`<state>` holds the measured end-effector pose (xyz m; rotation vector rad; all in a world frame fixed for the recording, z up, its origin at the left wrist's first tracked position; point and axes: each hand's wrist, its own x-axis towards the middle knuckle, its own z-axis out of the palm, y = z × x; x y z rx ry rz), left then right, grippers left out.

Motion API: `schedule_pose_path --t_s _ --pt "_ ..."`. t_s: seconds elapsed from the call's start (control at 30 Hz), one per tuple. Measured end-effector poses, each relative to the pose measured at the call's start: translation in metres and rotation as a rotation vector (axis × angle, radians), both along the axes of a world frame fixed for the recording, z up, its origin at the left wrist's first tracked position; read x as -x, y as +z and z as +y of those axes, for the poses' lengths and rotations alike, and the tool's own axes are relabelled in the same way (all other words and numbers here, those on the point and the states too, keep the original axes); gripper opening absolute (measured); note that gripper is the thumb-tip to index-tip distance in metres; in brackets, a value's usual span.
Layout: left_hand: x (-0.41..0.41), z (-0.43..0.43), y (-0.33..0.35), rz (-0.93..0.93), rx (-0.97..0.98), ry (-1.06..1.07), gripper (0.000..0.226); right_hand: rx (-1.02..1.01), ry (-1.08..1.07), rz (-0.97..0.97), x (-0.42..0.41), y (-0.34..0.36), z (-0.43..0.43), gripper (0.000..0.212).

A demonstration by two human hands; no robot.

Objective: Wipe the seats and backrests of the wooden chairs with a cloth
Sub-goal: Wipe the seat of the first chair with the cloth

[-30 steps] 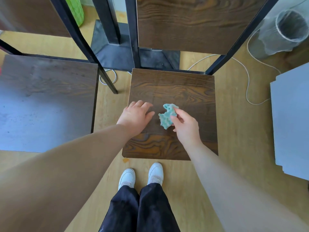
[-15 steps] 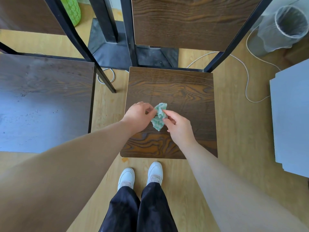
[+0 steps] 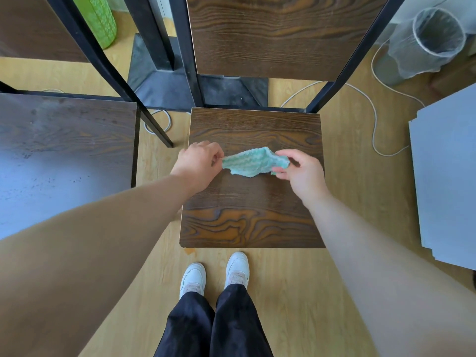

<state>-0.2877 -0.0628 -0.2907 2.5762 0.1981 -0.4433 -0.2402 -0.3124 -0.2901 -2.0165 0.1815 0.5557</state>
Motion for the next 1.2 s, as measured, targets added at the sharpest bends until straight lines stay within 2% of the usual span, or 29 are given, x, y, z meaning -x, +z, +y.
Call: schedule_pose_path --t_s 0.17,0.23,0.37,0.47,0.57,0.67,0.77,0.83,0.9,0.97,1.2 --pt "-0.011 -0.001 0.003 -0.212 -0.162 -0.152 0.018 0.179 0.176 -0.197 -0.025 0.006 -0.014 0.037" --pt "-0.007 -0.003 0.001 -0.241 -0.198 -0.199 0.017 0.225 0.281 -0.265 -0.025 0.008 -0.021 0.039" --pt "0.02 -0.015 -0.014 -0.135 -0.299 -0.379 0.021 0.328 0.506 -0.317 -0.006 -0.007 -0.036 0.042" --pt "0.046 -0.026 -0.03 0.008 -0.394 -0.529 0.025 0.418 0.681 -0.228 0.017 -0.03 -0.044 0.04" --pt "0.067 -0.036 -0.041 0.05 -0.414 -0.575 0.027 0.511 0.764 -0.2 0.037 -0.042 -0.048 0.04" --pt "0.075 -0.037 -0.045 0.067 -0.36 -0.501 0.03 0.467 0.649 -0.253 0.049 -0.043 -0.046 0.043" --pt "0.078 -0.029 -0.045 0.087 -0.308 -0.422 0.031 0.499 0.373 -0.228 0.052 -0.041 -0.039 0.032" --pt "0.077 -0.023 -0.044 0.091 -0.298 -0.383 0.032 0.592 0.176 -0.107 0.051 -0.04 -0.032 0.033" --pt "0.075 -0.019 -0.044 0.085 -0.303 -0.356 0.034 0.645 0.074 0.076 0.049 -0.04 -0.026 0.043" --pt "0.074 -0.018 -0.043 0.079 -0.318 -0.329 0.037 0.628 0.004 0.203 0.05 -0.04 -0.019 0.045" --pt "0.075 -0.011 -0.044 0.102 -0.369 -0.27 0.049 0.401 -0.213 0.301 0.047 -0.038 -0.006 0.026"
